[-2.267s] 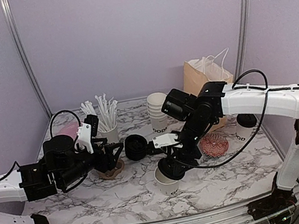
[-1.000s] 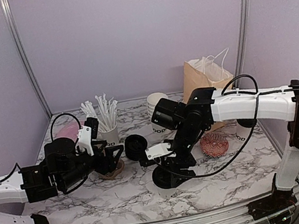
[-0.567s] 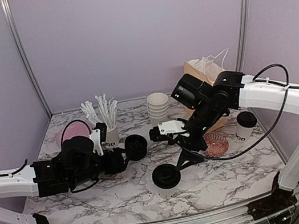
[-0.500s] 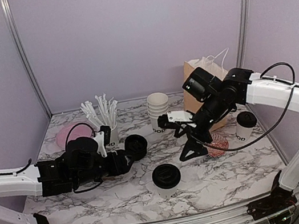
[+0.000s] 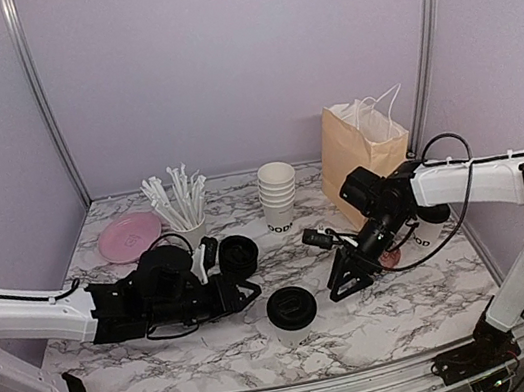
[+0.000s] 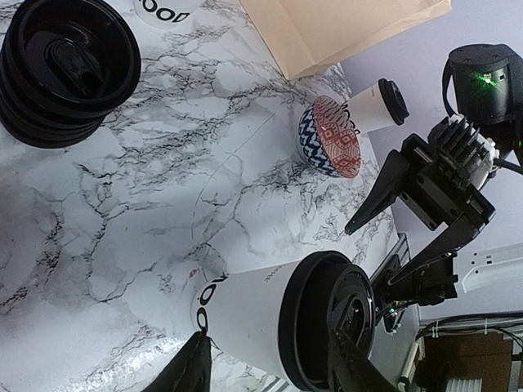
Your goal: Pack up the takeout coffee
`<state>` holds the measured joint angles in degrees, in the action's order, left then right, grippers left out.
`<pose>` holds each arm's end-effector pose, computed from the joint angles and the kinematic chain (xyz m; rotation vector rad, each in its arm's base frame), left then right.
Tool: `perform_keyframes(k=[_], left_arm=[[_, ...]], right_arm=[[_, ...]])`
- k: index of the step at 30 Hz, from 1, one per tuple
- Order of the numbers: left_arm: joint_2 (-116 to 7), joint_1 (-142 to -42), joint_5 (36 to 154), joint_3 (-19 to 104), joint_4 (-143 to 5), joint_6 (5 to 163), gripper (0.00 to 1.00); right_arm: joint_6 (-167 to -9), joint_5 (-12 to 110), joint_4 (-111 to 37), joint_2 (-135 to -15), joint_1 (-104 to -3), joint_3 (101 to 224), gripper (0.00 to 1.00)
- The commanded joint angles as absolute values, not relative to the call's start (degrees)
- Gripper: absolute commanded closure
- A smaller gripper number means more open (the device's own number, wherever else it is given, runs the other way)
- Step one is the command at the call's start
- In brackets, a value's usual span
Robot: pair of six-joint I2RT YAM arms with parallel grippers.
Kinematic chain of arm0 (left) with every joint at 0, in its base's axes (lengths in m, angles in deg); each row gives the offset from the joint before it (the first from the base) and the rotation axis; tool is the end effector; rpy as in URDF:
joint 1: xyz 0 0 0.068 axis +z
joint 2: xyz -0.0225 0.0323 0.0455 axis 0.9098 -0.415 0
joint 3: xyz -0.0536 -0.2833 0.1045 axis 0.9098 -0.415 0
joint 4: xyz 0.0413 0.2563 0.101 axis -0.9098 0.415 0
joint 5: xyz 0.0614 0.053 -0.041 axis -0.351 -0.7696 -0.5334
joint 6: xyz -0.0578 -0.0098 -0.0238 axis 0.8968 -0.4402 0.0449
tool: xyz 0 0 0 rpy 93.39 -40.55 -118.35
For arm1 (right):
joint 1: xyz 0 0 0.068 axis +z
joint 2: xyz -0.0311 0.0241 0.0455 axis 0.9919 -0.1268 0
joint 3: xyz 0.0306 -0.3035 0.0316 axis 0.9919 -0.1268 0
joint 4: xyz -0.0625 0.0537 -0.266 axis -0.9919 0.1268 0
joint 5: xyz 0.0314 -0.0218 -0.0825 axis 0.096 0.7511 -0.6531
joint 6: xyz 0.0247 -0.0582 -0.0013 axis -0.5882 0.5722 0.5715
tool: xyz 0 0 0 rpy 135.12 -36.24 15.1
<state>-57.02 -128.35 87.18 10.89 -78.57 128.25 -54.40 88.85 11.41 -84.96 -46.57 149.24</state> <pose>0.1423 -0.2781 0.2423 0.1513 2.2683 -1.2376 0.2267 0.2101 0.2335 -1.5435 2.2756 1.2382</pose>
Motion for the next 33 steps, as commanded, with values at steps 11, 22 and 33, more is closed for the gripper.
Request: perform_keyframes(k=[11,22,33], left_arm=[[-61.5,-129.0,92.3,13.6,-81.3,129.3,0.5],[-62.9,-129.0,93.0,12.9,-81.6,129.2,0.51],[-64.5,-129.0,90.1,6.9,-81.4,129.2,0.56]], right_arm=[[-55.0,99.3,11.9,-93.8,-46.3,157.1,0.45],[-54.9,100.1,12.4,-97.3,-45.7,158.9,0.46],[-58.5,92.8,9.8,-100.9,-44.3,158.5,0.5]])
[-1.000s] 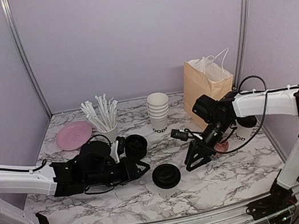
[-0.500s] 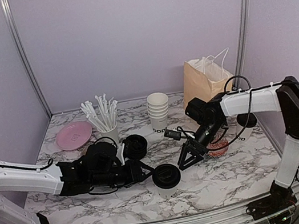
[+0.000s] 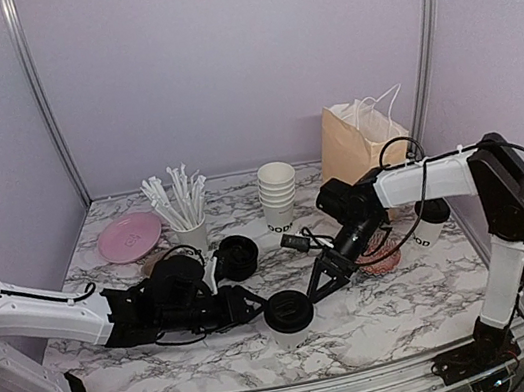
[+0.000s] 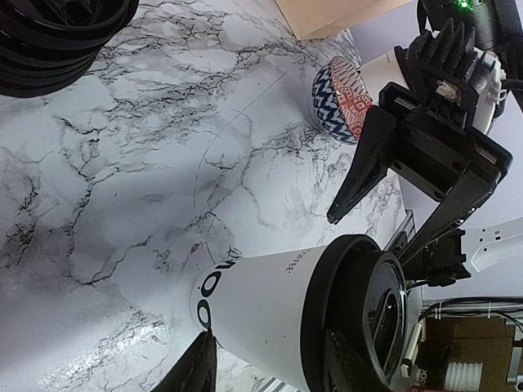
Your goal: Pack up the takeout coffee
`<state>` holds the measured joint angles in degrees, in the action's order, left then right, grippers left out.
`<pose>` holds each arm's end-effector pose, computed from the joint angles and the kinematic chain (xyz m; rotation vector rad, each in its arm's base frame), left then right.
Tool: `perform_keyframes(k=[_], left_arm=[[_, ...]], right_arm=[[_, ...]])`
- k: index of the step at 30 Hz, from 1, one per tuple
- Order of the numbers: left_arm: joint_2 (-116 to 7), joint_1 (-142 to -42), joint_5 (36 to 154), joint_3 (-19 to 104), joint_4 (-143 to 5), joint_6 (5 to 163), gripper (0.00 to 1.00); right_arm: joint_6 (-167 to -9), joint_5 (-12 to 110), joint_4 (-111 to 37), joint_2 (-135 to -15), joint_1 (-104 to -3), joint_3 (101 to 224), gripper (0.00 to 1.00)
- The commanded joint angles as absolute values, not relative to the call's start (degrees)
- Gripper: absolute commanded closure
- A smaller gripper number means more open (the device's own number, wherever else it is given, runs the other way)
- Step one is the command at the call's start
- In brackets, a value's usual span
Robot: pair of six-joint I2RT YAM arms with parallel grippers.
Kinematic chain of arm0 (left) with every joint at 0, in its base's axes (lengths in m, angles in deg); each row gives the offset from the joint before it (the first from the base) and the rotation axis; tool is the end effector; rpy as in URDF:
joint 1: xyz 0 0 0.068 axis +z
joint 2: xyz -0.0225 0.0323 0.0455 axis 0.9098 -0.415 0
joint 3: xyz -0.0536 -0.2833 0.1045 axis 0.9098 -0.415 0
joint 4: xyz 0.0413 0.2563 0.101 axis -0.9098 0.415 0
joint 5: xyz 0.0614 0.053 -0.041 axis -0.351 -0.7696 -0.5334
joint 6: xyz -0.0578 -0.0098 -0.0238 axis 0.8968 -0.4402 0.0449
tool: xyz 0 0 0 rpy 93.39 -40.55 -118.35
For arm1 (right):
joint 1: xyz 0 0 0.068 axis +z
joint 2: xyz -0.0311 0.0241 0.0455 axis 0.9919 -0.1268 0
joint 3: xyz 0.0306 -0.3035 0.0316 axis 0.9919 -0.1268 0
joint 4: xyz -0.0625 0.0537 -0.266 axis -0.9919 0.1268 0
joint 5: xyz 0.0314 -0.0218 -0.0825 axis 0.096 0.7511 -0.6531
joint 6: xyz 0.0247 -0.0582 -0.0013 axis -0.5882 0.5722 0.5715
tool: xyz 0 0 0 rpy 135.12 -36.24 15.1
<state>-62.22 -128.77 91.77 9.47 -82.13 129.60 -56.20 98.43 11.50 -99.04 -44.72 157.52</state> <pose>0.1409 -0.2891 0.2136 0.1947 2.3603 -1.2726 0.2579 0.2533 0.2020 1.4995 -2.2929 -1.5073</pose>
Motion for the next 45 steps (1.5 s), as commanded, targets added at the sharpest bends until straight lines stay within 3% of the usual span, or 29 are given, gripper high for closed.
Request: perform_keyframes(k=[1,9,21,24,26,28,29,33,45], left_arm=[[-65.2,-129.0,89.8,6.5,-81.4,129.3,0.56],[-70.0,-129.3,87.8,5.9,-81.0,128.2,0.6],[-61.2,-132.1,81.4,13.6,-76.8,121.1,0.54],[-59.4,-132.7,79.0,14.3,-75.2,119.0,0.48],[-58.1,-132.7,77.5,13.8,-74.8,116.0,0.41],[-56.7,-132.7,75.1,12.5,-74.9,113.1,0.35],[-56.0,-132.7,73.1,11.6,-74.7,112.5,0.34],[-52.9,-132.5,65.1,8.7,-74.6,113.3,0.31],[-48.3,-132.3,60.8,4.5,-73.1,119.4,0.31]], right_arm=[[-58.8,92.0,9.7,-101.4,-44.2,158.5,0.51],[-60.9,86.0,8.3,-103.1,-44.0,158.4,0.54],[-58.8,81.7,8.8,-94.0,-45.8,157.9,0.53],[-55.8,80.9,9.8,-90.2,-45.8,157.1,0.43],[-52.4,82.2,11.1,-86.3,-44.8,156.1,0.28],[-52.4,79.6,9.7,-81.6,-41.6,153.6,0.06],[-52.8,76.7,8.2,-79.5,-38.6,151.6,0.02],[-55.6,61.7,2.7,-77.1,-26.1,145.5,0.01],[-61.1,52.7,3.6,-90.7,-19.2,150.7,0.01]])
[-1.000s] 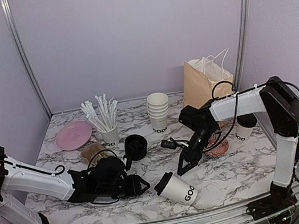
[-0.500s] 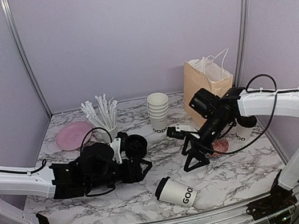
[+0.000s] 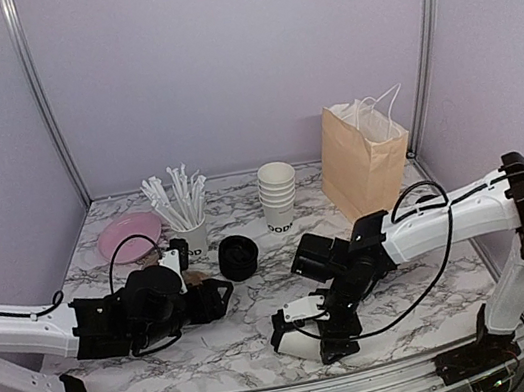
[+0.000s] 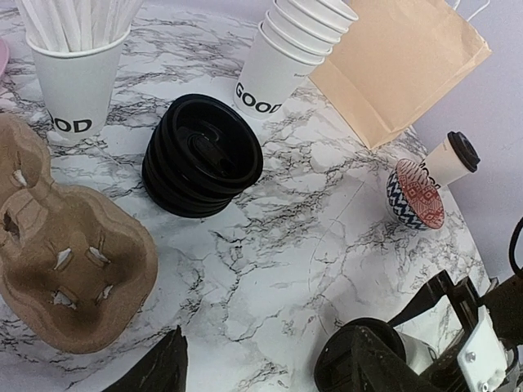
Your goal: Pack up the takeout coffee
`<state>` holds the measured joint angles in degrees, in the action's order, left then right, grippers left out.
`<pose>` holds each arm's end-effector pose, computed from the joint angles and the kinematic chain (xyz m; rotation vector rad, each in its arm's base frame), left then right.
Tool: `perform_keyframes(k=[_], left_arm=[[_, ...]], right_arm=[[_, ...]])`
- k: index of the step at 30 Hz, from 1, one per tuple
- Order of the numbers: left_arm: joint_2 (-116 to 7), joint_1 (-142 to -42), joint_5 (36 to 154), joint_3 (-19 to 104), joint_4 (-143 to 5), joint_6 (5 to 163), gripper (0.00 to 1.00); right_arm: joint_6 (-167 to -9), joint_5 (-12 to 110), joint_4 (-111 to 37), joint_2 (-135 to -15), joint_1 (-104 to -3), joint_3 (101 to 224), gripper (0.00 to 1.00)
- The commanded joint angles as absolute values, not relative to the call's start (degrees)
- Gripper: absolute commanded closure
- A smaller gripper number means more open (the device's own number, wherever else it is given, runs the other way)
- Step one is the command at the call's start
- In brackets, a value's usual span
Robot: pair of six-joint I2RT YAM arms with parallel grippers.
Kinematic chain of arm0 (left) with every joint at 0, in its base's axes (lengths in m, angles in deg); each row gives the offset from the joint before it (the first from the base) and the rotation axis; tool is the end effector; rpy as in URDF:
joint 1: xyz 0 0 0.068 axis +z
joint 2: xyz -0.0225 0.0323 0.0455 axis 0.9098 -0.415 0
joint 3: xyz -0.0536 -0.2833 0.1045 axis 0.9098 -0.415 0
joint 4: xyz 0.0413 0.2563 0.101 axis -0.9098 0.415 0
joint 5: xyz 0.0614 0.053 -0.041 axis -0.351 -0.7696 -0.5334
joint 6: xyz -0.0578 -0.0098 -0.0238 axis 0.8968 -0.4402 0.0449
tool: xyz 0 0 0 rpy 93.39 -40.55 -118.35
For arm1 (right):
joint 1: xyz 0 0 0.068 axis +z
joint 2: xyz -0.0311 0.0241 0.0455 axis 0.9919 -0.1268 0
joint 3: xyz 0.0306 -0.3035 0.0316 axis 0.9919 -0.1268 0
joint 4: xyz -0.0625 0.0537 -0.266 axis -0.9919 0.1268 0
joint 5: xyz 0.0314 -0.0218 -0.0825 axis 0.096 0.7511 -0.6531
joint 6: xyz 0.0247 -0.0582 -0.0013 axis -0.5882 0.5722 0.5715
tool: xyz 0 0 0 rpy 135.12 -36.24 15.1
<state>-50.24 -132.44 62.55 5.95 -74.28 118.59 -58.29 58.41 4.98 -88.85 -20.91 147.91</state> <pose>0.1263 -0.2458 0.2379 0.1169 2.1017 -0.7984 0.1407 0.2931 0.1963 -2.0437 2.1638 0.5452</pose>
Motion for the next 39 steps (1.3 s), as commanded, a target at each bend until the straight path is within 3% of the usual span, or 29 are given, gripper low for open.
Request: perform_keyframes(k=[1,9,12,17,25,36,39], left_arm=[[-47.9,-132.2,60.8,4.3,-73.2,118.9,0.31],[-45.7,-132.2,61.0,2.7,-74.3,115.5,0.3],[-45.6,-132.2,64.5,2.0,-77.3,112.1,0.3],[-45.6,-132.4,76.5,1.7,-82.3,101.2,0.28],[-43.3,-132.4,86.0,2.0,-87.4,97.1,0.21],[-41.9,-132.4,93.3,3.3,-88.9,99.6,0.18],[-42.4,-132.4,94.1,3.6,-89.1,101.0,0.12]], right_arm=[[-61.3,52.1,3.6,-91.5,-19.2,150.7,0.01],[-60.0,53.8,3.2,-93.7,-19.4,151.4,0.26],[-59.2,55.5,3.3,-93.6,-20.5,151.8,0.31],[-55.6,69.5,3.6,-89.0,-24.8,152.8,0.32],[-44.9,84.5,-3.8,-79.2,-29.0,147.2,0.3],[-42.5,89.8,-10.5,-82.8,-29.5,148.3,0.29],[-42.4,90.3,-11.0,-83.0,-29.5,148.4,0.29]])
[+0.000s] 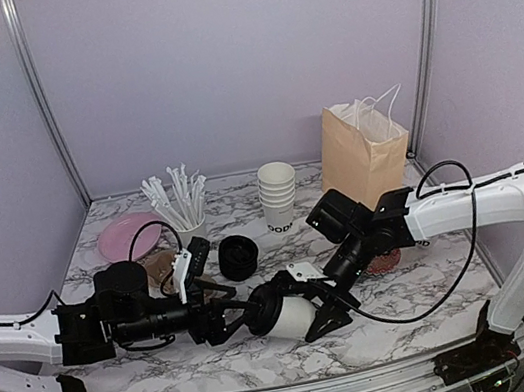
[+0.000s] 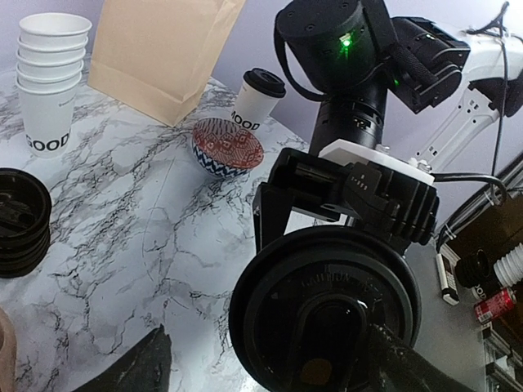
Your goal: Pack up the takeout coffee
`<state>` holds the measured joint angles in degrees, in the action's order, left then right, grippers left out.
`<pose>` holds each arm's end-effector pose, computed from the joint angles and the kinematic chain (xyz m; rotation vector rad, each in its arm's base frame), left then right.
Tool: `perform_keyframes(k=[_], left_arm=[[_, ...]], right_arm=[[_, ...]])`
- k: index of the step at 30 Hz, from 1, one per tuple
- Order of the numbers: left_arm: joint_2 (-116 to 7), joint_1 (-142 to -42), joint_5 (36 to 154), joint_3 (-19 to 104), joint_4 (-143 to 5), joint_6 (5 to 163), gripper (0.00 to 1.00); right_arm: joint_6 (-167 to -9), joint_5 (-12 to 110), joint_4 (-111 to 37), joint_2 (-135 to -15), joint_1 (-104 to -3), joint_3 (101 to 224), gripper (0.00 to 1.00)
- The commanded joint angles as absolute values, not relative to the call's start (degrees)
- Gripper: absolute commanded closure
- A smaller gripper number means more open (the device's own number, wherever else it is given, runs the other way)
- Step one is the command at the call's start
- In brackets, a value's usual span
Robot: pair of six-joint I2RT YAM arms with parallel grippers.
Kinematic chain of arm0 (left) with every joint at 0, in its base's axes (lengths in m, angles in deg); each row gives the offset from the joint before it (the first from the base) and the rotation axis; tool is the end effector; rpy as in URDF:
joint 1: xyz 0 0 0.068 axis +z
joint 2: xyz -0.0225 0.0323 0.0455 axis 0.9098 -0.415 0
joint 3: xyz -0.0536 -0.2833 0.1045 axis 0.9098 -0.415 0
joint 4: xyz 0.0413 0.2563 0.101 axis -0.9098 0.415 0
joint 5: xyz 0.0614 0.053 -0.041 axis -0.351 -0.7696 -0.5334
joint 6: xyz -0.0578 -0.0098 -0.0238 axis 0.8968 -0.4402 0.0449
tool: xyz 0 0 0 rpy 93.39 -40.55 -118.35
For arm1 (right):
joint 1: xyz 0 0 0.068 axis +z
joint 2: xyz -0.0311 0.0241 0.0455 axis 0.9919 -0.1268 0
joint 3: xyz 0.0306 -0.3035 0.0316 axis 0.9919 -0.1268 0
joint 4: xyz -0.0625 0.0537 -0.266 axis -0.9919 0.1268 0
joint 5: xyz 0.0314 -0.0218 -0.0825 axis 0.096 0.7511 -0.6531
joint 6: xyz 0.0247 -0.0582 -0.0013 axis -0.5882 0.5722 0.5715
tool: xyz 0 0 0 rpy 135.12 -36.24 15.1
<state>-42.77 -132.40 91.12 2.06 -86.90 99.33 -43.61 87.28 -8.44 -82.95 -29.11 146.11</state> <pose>0.0991 -0.2415 0.2690 0.7274 1.8070 -1.2047 0.1663 0.2847 0.2403 -1.9860 1.5349 1.1507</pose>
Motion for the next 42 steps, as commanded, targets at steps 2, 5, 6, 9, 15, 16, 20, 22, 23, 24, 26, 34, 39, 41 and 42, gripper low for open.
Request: perform_keyframes(k=[2,5,6,9,15,16,20,22,23,24,26,34,39,41,42], left_arm=[[-43.0,-132.5,95.2,4.0,-89.5,101.4,0.09],[-44.1,-132.6,97.1,5.0,-89.6,101.4,0.09],[-44.7,-132.6,98.0,5.5,-89.8,101.4,0.09],[-45.4,-132.7,100.0,6.2,-90.7,101.4,0.09],[-46.3,-132.8,102.4,7.0,-91.9,101.6,0.1],[-46.3,-132.9,102.5,7.1,-91.9,101.8,0.1],[-42.8,-133.1,96.6,6.0,-92.0,101.1,0.1],[-39.7,-133.1,92.5,5.0,-91.9,99.9,0.1],[-37.9,-133.2,90.1,4.4,-91.4,99.2,0.1],[-36.1,-133.4,86.5,3.7,-90.5,98.7,0.1],[-33.4,-133.6,84.1,2.1,-90.3,98.6,0.1],[-41.4,-136.7,87.9,5.5,-89.1,97.3,0.01],[-44.8,-137.4,88.8,8.3,-87.8,95.9,0.01],[-45.2,-137.4,89.1,8.4,-87.6,95.9,0.03],[-45.3,-137.4,89.1,8.4,-87.6,95.9,0.05]], right_arm=[[-42.5,90.3,-11.0,-82.8,-29.5,148.7,0.29],[-42.4,90.3,-10.7,-82.6,-29.5,148.8,0.29],[-42.4,90.3,-10.6,-82.5,-29.5,148.8,0.29],[-42.4,90.3,-10.3,-82.4,-29.5,148.7,0.29],[-42.8,90.4,-10.4,-82.3,-29.5,148.7,0.29],[-42.9,90.5,-10.4,-82.3,-29.5,148.8,0.29],[-43.2,91.0,-10.2,-82.7,-29.5,149.0,0.3],[-43.4,91.2,-10.1,-82.9,-29.5,149.1,0.3],[-43.5,91.3,-10.2,-82.9,-29.5,149.1,0.3],[-43.5,91.4,-10.2,-83.0,-29.5,149.1,0.3],[-43.7,91.4,-10.1,-82.9,-29.5,149.1,0.31],[-44.3,91.3,-9.6,-83.9,-29.5,150.5,0.31],[-44.6,91.3,-9.0,-84.4,-29.5,151.1,0.32],[-44.6,91.2,-9.1,-84.3,-29.5,151.1,0.32],[-44.6,91.2,-9.1,-84.3,-29.5,151.1,0.32]])
